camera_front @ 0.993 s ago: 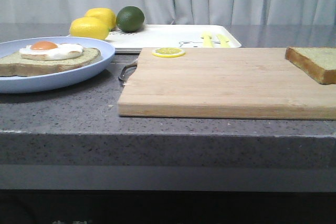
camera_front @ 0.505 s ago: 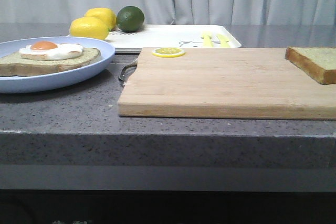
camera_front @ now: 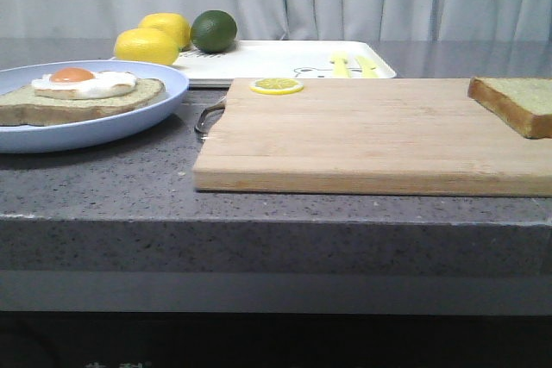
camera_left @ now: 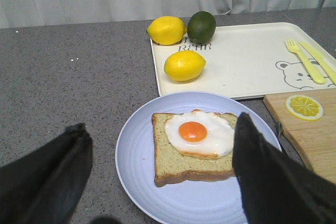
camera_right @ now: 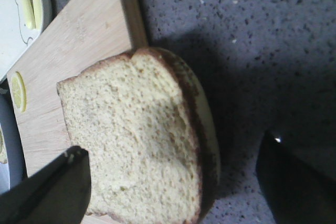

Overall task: Place bread and move sandwich to tray
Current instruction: 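Close the right gripper on the bread slice's edge, then lift the bread slice and carry it toward the blue plate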

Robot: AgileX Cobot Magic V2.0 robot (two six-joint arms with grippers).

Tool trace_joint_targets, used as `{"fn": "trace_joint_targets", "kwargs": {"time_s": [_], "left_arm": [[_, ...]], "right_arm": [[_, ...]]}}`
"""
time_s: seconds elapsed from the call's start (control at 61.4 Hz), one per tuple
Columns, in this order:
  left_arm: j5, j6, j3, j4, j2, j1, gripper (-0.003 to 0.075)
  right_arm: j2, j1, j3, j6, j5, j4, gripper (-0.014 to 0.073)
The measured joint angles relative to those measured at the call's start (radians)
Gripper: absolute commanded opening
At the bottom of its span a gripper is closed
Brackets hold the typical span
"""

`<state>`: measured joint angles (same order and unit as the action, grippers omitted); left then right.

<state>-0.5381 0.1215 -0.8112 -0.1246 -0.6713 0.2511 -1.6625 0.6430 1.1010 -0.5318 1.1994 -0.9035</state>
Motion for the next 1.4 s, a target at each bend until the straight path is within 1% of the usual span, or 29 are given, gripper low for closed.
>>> {"fn": "trace_joint_targets", "kwargs": {"time_s": [0.537, 0.782, 0.83, 0.928, 0.961, 1.026, 1.156, 1.286, 1.4], "left_arm": [[0.0, 0.0, 0.0, 0.0, 0.0, 0.0, 0.0543], [0.0, 0.0, 0.0, 0.0, 0.0, 0.0, 0.0543], [0.0, 0.0, 0.0, 0.0, 0.0, 0.0, 0.0543], [0.0, 0.0, 0.0, 0.0, 0.0, 0.0, 0.0543], [0.0, 0.0, 0.0, 0.0, 0.0, 0.0, 0.0543], [0.0, 0.0, 0.0, 0.0, 0.0, 0.0, 0.0543], [0.0, 0.0, 0.0, 0.0, 0.0, 0.0, 0.0543], [-0.002, 0.0, 0.0, 0.0, 0.0, 0.0, 0.0543], [-0.002, 0.0, 0.0, 0.0, 0.0, 0.0, 0.0543]], "right_arm": [[-0.021, -0.089, 0.0, -0.008, -0.004, -0.01, 0.0645], [-0.027, -0.092, 0.0, -0.01, -0.004, -0.03, 0.0641], [-0.027, -0.092, 0.0, -0.012, -0.005, -0.032, 0.0616], [-0.027, -0.092, 0.0, -0.012, -0.007, -0.036, 0.0503], [-0.027, -0.092, 0.0, -0.012, -0.007, -0.037, 0.046], [-0.027, -0.092, 0.0, -0.012, -0.008, -0.037, 0.0347], [-0.027, -0.092, 0.0, -0.014, -0.008, -0.048, 0.0174], [-0.025, -0.092, 0.0, -0.016, -0.008, -0.077, 0.0069], [0.003, -0.092, 0.0, -0.016, -0.008, -0.082, 0.0024]]}}
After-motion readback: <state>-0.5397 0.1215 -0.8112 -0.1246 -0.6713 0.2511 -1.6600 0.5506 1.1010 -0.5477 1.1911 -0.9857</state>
